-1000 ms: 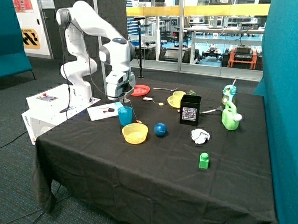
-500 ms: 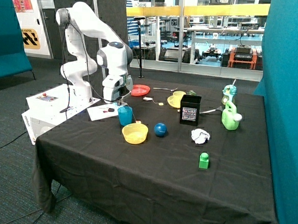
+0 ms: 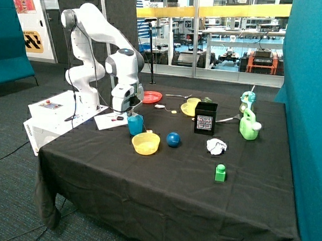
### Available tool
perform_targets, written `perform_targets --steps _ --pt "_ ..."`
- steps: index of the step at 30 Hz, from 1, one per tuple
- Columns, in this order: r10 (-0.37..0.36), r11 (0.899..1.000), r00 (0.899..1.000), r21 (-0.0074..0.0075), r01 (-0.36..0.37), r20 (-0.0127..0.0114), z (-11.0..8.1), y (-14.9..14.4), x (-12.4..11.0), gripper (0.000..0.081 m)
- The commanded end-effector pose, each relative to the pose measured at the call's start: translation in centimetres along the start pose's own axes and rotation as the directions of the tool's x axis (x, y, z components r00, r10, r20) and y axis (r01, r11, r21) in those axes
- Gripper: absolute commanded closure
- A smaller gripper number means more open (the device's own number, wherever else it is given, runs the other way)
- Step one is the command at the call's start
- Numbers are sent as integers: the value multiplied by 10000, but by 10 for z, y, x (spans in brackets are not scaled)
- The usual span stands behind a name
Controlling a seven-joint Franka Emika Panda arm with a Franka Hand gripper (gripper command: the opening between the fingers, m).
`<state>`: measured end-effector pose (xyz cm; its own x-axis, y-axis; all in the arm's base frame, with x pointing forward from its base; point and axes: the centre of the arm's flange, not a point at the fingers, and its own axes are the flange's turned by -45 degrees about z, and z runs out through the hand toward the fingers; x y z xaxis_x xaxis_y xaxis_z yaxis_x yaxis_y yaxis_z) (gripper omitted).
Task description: Prepare two cups of tea
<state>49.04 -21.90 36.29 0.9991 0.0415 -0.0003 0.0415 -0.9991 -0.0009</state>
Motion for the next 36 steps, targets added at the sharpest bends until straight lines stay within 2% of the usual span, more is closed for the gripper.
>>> perform_targets --steps 1,8,13,17,23,36 --pt "-65 10000 10000 -9 65 -3 8 -7 3 808" --pt "-89 10000 10000 -9 89 -3 11 -10 2 808" --pt "-57 10000 10000 -9 57 -3 12 -10 0 558" --pt "-7 10000 10000 -9 7 -3 12 -8 -3 433" --pt "15 10000 10000 -9 -15 -3 12 -6 -4 373" --pt "-36 10000 10000 -9 36 -3 10 -8 1 321"
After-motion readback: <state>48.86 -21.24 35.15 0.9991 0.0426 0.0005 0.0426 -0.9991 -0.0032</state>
